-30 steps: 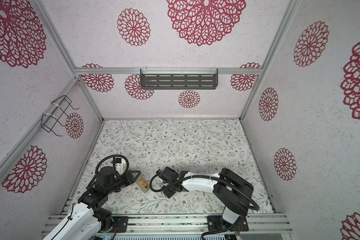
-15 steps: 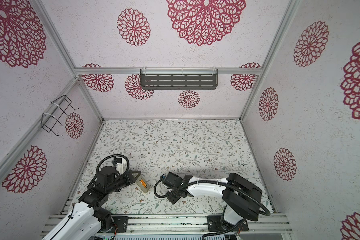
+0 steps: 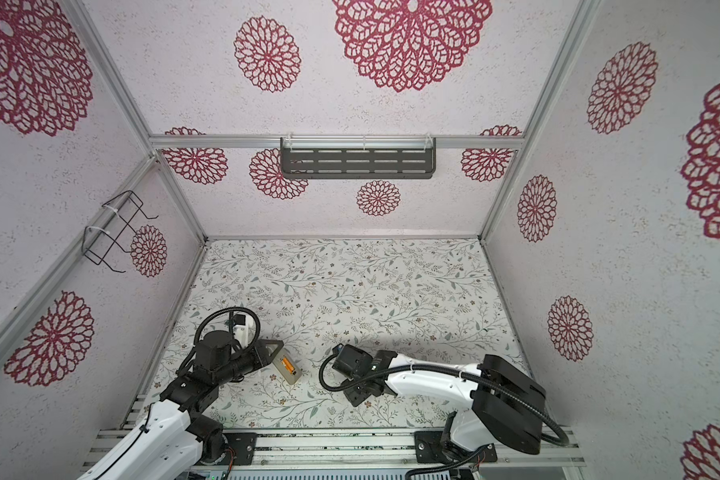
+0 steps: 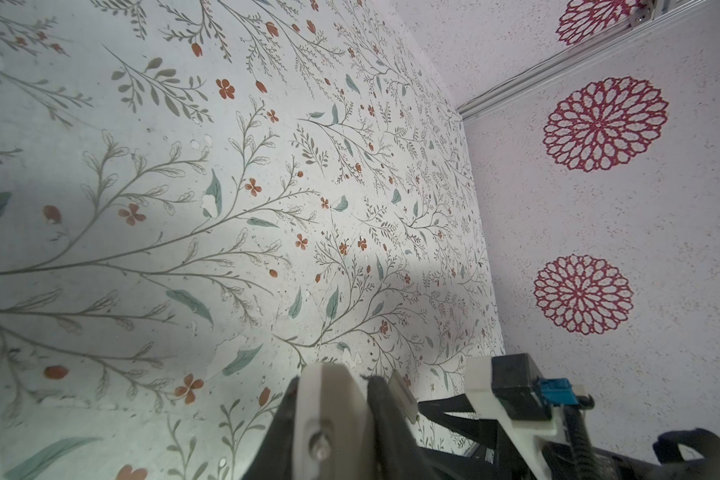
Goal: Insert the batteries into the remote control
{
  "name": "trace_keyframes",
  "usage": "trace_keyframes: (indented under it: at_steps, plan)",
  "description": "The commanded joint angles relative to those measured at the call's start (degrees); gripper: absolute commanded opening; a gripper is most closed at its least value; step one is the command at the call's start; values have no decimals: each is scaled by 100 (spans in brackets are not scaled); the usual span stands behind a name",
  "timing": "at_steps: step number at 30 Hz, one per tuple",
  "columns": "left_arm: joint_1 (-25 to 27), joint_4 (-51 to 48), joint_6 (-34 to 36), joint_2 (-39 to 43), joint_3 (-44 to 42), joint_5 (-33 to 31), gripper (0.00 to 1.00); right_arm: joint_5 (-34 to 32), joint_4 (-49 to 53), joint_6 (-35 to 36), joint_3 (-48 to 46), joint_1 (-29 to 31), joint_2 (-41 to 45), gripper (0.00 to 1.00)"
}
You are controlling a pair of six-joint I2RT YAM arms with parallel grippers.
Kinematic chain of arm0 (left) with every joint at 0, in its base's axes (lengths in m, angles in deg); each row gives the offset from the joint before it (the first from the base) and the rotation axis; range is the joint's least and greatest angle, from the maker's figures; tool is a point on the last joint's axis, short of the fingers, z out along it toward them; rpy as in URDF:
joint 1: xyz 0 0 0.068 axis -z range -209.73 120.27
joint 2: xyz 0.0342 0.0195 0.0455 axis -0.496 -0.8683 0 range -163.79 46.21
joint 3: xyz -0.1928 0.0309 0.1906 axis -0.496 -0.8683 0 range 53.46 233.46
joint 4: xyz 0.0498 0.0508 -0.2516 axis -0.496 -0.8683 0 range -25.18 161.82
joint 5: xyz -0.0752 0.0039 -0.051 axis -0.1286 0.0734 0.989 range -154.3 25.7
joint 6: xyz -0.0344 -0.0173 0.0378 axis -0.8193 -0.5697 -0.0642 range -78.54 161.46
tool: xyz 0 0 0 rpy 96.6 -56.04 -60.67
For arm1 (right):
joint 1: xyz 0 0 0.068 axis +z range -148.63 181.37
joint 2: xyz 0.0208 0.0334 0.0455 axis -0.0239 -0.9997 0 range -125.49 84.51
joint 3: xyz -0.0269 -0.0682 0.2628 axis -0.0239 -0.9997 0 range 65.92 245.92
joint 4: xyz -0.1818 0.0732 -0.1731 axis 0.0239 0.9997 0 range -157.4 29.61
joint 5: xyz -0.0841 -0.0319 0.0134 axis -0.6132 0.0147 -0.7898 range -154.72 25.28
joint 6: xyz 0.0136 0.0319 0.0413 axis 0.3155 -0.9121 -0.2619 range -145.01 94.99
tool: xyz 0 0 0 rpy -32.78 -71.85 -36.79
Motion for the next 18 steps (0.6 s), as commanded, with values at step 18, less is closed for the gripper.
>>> trace_keyframes:
  at_steps: [18]
  plan:
    - [32, 313, 100, 189, 40, 130, 0, -40, 326, 236, -125, -397, -49, 60]
